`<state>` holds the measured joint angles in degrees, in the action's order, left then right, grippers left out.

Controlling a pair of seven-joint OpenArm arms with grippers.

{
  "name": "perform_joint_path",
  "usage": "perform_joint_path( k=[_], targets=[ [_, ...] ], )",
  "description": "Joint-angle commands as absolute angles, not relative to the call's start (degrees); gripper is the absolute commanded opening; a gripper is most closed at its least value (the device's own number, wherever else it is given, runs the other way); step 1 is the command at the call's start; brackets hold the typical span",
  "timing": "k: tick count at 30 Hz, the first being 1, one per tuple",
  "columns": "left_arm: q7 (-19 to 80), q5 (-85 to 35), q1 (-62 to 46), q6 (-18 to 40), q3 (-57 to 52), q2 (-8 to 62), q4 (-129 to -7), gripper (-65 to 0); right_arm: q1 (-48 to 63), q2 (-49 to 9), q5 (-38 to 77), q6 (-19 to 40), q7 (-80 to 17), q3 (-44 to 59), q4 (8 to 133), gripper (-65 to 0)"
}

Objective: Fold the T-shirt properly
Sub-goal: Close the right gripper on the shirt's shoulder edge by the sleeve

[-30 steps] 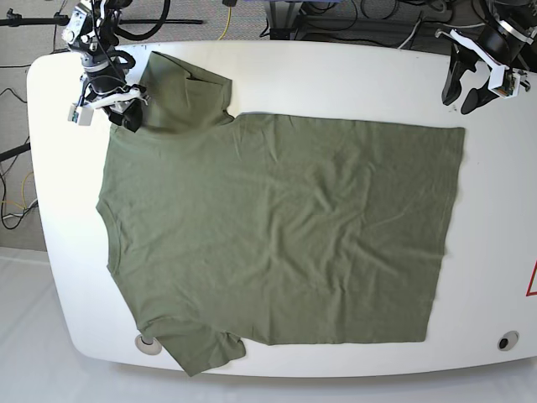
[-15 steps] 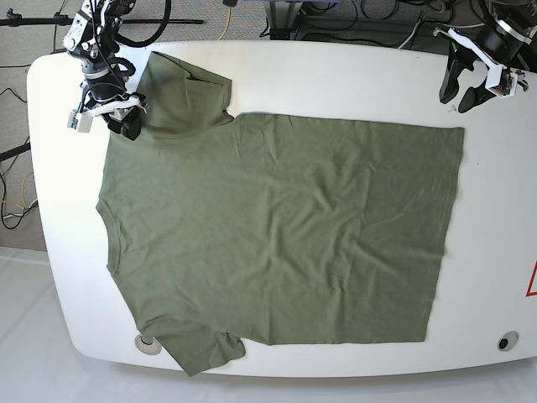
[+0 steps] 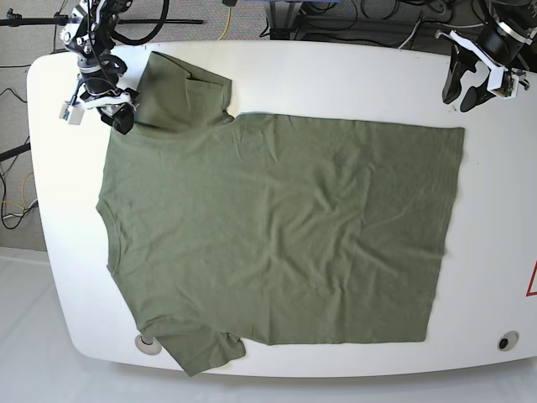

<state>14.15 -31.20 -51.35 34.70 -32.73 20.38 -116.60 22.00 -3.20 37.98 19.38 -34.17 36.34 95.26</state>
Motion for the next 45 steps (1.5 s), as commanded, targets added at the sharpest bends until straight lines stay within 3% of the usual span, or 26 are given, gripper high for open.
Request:
perform_joint_path(
  k=[1, 14, 45],
  targets=[
    [13.5, -32.2, -51.4, 34.5, -33.3, 20.9, -116.7, -46.0, 21.7, -3.7, 39.7, 20.5, -34.5, 36.8, 95.8, -41.1],
    [15.8, -32.2, -49.0, 33.9, -33.4, 20.9, -114.6, -44.6, 22.9, -4.1, 41.9, 26.5, -37.2, 37.5, 95.6, -41.1],
    [16.0, -32.3, -48.9, 34.9, -33.1, 21.3, -115.4, -45.4, 24.1, -4.4, 46.6, 24.7, -37.5, 37.1, 86.6, -40.5]
  ],
)
